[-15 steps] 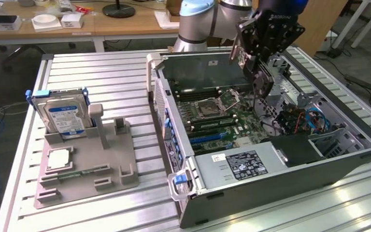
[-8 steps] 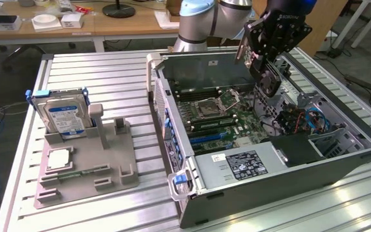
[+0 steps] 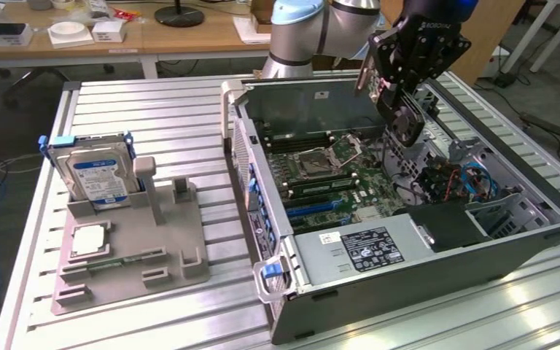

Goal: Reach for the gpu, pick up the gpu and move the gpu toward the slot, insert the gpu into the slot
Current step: 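Pick up the gpu and move the gpu toward the slot, then insert the gpu into the slot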

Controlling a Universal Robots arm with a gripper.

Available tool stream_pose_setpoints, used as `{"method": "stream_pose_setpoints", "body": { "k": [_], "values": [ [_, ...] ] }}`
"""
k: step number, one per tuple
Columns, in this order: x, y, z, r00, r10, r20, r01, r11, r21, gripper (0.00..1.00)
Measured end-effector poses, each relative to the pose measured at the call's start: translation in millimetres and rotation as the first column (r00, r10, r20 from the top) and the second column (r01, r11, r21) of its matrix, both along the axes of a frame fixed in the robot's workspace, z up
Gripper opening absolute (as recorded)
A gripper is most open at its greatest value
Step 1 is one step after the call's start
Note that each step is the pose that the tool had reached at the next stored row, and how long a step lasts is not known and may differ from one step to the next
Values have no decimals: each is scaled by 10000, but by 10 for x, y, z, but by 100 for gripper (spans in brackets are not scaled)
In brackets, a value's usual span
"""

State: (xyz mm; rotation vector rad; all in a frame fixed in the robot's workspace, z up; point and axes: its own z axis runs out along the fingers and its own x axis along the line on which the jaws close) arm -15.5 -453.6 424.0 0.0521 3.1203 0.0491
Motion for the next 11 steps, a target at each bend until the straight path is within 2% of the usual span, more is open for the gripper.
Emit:
{"method": "stream_pose_setpoints", "body": {
  "k": [8,11],
  "values": [
    [0,0,0,10000,20,1,-20,10000,0,26],
    [-1,1,-1,9995,303,0,-303,9995,1,26]
  ]
}}
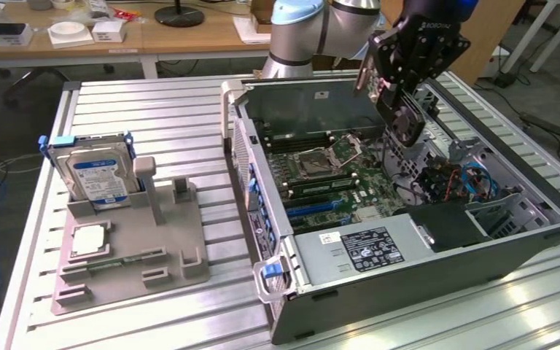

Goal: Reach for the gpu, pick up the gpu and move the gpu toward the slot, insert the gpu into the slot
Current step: 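Insert the gpu into the slot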

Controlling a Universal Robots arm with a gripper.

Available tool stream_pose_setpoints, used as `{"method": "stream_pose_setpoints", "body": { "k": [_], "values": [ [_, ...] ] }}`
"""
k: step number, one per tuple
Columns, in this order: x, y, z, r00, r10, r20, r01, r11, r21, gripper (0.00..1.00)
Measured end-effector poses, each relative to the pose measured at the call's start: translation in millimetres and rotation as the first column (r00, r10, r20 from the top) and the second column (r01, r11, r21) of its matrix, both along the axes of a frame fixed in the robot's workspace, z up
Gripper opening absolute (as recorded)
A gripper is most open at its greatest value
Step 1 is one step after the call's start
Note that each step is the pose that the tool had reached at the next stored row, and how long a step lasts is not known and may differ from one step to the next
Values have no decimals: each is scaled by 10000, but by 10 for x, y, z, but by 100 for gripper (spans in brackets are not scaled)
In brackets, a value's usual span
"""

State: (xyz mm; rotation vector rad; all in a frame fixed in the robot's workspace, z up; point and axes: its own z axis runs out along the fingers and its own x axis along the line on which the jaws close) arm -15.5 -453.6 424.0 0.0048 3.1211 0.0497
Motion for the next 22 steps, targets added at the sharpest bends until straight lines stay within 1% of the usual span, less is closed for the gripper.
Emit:
{"method": "stream_pose_setpoints", "body": {
  "k": [3,5,8,11,14,19,22],
  "values": [
    [0,0,1,9991,426,0,-426,9991,-1,26],
    [0,0,0,9973,737,0,-737,9973,0,26],
    [1,0,0,9927,1210,0,-1210,9927,-1,26],
    [1,0,0,9856,1688,0,-1688,9856,-1,26],
    [0,0,0,9769,2138,0,-2138,9769,0,26],
    [0,0,1,9578,2874,0,-2874,9578,-1,26],
    [0,0,0,9445,3286,0,-3286,9445,-1,26]
  ]
}}
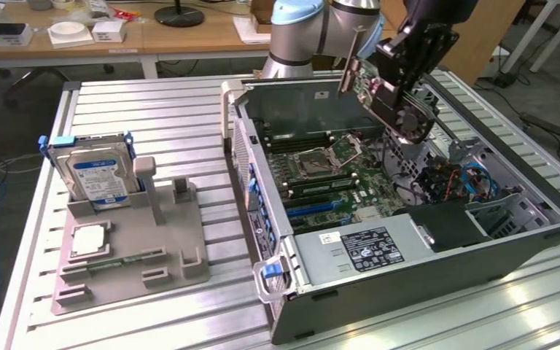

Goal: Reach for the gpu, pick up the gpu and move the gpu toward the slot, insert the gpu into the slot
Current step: 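Insert the gpu into the slot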

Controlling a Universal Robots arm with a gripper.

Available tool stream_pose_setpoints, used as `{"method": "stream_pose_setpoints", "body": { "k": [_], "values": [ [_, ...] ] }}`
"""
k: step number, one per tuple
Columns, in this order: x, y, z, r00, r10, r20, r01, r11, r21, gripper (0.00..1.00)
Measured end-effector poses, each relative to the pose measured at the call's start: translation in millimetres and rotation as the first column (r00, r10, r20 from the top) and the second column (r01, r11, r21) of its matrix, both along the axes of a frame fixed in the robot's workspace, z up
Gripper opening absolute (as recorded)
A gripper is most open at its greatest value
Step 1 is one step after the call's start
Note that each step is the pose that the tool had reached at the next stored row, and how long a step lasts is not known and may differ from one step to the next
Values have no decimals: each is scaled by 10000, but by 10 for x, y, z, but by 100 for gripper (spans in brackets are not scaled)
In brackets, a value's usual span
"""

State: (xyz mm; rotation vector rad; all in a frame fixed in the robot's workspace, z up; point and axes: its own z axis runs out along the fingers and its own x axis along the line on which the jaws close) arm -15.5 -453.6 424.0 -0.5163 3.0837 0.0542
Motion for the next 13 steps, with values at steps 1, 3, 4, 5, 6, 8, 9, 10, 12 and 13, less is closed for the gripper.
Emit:
{"method": "stream_pose_setpoints", "body": {
  "k": [1,3,4,5,6,8,9,10,12,13],
  "values": [
    [0,0,0,9999,141,0,-141,9999,0,26],
    [0,0,0,9990,452,0,-452,9990,0,26],
    [0,0,0,9981,610,0,-610,9981,0,26],
    [0,0,0,9971,766,0,-766,9971,0,26],
    [0,0,0,9959,910,0,-910,9959,0,26],
    [-1,0,0,9927,1206,0,-1206,9927,0,26],
    [-1,0,0,9911,1332,0,-1332,9911,-1,26],
    [-1,0,0,9894,1455,0,-1455,9894,-1,26],
    [-1,0,0,9852,1712,0,-1712,9852,0,26],
    [-1,0,0,9827,1852,0,-1852,9827,0,26]
  ]
}}
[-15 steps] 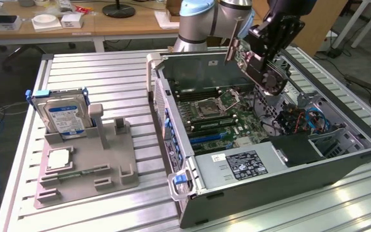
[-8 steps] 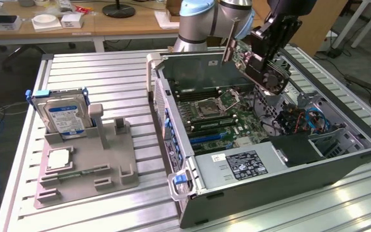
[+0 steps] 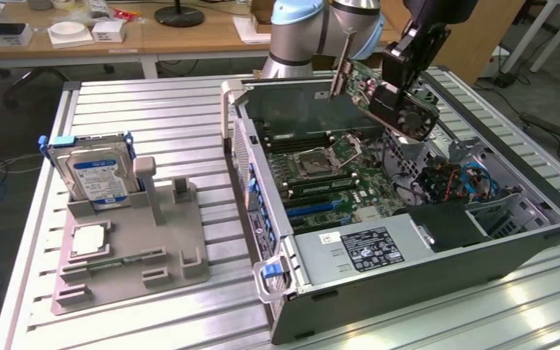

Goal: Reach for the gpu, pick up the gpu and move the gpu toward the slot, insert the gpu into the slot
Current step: 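Insert the gpu into the slot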

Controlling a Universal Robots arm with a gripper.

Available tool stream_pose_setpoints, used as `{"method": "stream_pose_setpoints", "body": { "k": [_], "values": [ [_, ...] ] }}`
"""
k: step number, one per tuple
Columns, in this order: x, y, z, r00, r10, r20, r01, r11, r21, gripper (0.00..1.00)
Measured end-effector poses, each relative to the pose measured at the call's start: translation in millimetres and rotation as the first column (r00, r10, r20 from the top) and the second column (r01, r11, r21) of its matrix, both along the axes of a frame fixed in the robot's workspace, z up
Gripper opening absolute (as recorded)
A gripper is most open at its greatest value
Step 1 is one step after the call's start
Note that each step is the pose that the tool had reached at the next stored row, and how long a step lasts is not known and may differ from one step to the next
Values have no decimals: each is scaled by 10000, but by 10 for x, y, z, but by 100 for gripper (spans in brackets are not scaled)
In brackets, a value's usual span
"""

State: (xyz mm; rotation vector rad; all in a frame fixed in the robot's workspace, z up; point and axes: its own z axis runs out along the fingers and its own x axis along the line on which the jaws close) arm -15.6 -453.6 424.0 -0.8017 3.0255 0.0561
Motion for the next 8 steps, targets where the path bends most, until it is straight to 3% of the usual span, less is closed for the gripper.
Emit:
{"method": "stream_pose_setpoints", "body": {
  "k": [8],
  "values": [
    [-3,0,0,9946,1038,0,-1038,9946,0,26]
  ]
}}
